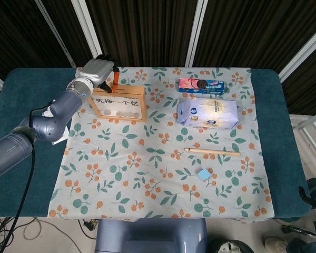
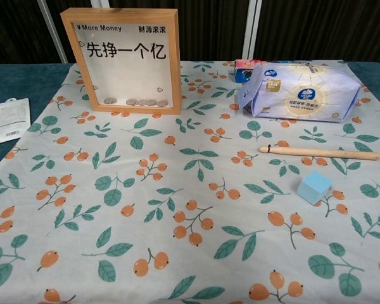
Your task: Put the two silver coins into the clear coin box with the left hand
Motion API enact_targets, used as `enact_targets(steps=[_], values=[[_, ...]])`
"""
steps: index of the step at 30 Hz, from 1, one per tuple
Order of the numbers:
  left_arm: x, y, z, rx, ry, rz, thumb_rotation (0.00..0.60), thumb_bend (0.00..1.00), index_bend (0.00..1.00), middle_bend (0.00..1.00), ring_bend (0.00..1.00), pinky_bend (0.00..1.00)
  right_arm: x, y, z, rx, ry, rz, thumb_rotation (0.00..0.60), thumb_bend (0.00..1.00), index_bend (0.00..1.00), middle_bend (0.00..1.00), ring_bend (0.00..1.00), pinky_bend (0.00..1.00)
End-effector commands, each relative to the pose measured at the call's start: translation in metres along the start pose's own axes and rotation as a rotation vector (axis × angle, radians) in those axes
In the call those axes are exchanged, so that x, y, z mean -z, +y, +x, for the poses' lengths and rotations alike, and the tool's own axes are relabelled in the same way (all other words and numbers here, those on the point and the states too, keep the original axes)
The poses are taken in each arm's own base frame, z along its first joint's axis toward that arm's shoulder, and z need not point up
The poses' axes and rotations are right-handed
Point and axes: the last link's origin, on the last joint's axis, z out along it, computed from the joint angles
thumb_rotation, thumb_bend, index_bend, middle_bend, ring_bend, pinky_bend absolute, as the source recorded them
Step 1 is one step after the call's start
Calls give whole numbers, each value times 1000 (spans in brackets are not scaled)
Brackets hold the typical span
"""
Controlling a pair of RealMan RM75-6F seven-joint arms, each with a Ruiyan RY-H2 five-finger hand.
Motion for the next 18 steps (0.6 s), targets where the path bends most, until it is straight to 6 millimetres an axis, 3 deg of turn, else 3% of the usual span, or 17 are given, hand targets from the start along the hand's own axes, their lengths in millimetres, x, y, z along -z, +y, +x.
enact_targets(steps=[1, 18], values=[[-2, -5, -5, -6, -6, 9, 600, 559, 677, 155, 0, 0, 0, 0, 0, 8, 2, 2, 600, 369, 124, 79, 25, 0], [-5, -12, -14, -7, -26, 13, 600, 538, 635, 144, 0, 0, 0, 1, 2, 3, 4, -1, 600, 369, 124, 79, 25, 0]])
